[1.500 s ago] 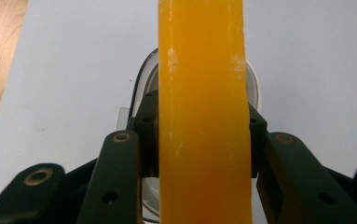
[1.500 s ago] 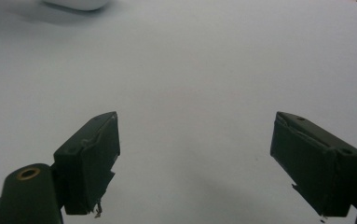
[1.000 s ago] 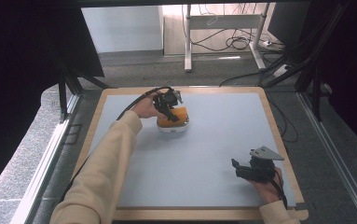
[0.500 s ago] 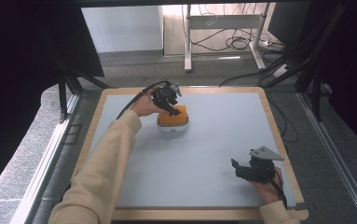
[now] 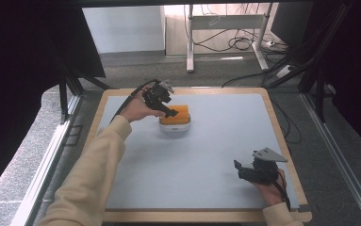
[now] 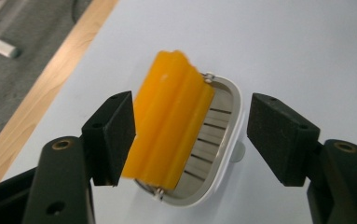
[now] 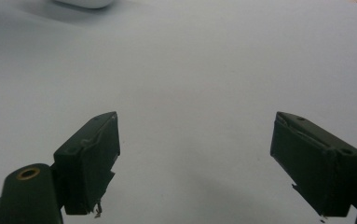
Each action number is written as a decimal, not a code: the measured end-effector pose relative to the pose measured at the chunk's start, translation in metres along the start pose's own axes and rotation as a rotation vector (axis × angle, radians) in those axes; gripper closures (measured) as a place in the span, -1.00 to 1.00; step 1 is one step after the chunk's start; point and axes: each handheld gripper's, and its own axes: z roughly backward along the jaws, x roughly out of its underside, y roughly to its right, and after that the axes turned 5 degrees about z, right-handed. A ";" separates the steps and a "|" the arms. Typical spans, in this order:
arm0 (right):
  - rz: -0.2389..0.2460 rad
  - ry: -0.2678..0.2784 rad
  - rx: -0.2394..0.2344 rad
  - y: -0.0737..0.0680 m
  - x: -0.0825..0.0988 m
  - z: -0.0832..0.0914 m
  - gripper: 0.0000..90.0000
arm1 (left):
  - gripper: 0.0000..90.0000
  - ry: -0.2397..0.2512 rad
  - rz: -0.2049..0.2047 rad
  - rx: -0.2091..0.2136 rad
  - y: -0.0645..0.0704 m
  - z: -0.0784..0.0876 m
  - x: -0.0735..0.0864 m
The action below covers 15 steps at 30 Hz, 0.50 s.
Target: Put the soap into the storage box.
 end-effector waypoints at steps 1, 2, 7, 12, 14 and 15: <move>-0.002 0.001 0.001 0.000 0.000 0.000 -0.64 | -0.30 0.008 0.020 -0.001 0.002 0.004 0.004; -0.002 0.002 0.001 0.000 0.000 0.000 -0.64 | -0.30 0.015 0.036 -0.001 0.004 0.008 0.008; -0.004 0.000 0.001 0.000 0.000 -0.001 -0.64 | -0.34 0.043 0.078 -0.008 0.016 0.024 0.030; -0.005 0.001 0.001 0.000 0.000 0.000 -0.64 | -0.34 0.079 0.126 -0.008 0.034 0.040 0.060; -0.003 0.000 0.001 0.000 0.000 -0.001 -0.64 | -0.35 0.094 0.142 -0.009 0.040 0.045 0.072; -0.004 -0.003 0.001 0.000 0.000 -0.001 -0.64 | -0.36 0.097 0.146 -0.010 0.043 0.047 0.078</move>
